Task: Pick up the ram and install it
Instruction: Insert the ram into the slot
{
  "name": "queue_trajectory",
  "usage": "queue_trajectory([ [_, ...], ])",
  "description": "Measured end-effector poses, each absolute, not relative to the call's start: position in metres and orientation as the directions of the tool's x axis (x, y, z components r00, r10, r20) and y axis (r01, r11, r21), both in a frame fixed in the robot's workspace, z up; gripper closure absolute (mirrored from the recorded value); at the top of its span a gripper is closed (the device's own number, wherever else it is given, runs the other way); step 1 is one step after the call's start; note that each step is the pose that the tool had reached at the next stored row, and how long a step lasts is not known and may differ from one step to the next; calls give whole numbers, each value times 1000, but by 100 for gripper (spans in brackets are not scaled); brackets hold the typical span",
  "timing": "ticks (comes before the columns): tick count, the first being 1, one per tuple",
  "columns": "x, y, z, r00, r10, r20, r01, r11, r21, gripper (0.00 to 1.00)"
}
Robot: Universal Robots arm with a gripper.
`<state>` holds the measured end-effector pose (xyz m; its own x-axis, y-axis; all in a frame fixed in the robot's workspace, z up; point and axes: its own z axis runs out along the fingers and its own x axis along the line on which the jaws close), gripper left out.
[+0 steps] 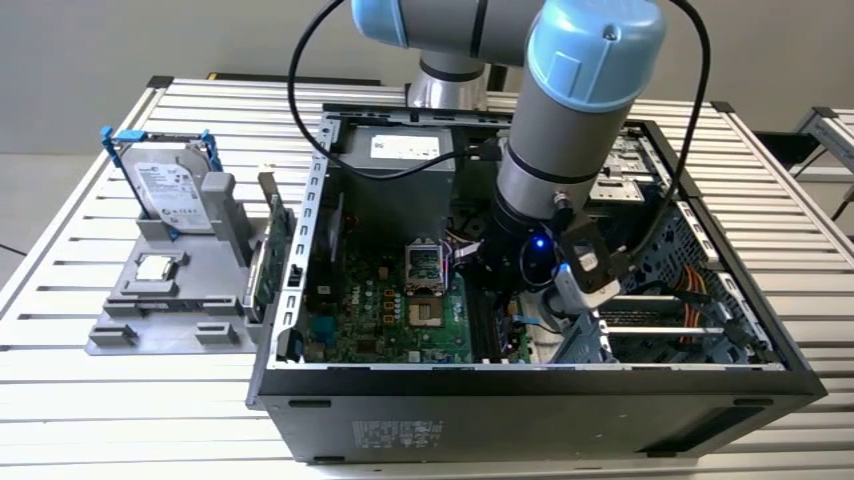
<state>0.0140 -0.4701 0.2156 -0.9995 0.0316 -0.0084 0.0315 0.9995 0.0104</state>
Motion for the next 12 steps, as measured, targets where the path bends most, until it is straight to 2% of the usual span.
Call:
queue_trajectory([
  [12,14,-470,214,-999,44,-8,43,999,10,100],
])
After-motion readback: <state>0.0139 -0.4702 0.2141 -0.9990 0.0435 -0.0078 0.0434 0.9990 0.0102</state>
